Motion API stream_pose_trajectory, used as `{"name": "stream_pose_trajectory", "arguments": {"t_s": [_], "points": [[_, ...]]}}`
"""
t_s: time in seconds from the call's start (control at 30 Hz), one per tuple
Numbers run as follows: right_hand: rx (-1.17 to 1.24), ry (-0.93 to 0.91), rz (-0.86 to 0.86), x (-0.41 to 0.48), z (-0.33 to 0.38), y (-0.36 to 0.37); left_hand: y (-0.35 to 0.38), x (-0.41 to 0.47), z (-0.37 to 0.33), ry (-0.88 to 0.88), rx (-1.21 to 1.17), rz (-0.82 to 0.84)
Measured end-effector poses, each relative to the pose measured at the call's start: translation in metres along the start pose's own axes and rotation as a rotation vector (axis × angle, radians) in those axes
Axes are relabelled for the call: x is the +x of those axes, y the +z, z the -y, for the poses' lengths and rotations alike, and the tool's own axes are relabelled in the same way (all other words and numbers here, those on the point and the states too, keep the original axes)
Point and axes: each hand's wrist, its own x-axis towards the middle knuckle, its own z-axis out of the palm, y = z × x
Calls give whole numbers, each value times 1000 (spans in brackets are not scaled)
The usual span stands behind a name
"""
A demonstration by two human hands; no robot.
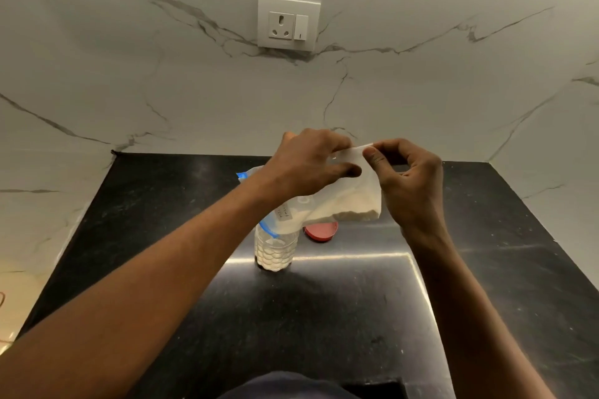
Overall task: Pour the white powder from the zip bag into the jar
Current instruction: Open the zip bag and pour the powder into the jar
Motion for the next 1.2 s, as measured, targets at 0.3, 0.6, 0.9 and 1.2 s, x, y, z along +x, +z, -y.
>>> {"name": "stream_pose_trajectory", "arguments": {"t_s": [0.3,0.6,0.9,1.2], "points": [[230,152,209,-10,-39,-13,11,6,5,-5,-246,22],[354,273,274,-26,-71,3,13,3,2,-26,-260,48],[378,239,252,-28,-69,8,30,-91,78,-455,-501,-635],[366,176,271,-27,-56,8,69,-118,111,-588,-814,-418]]}}
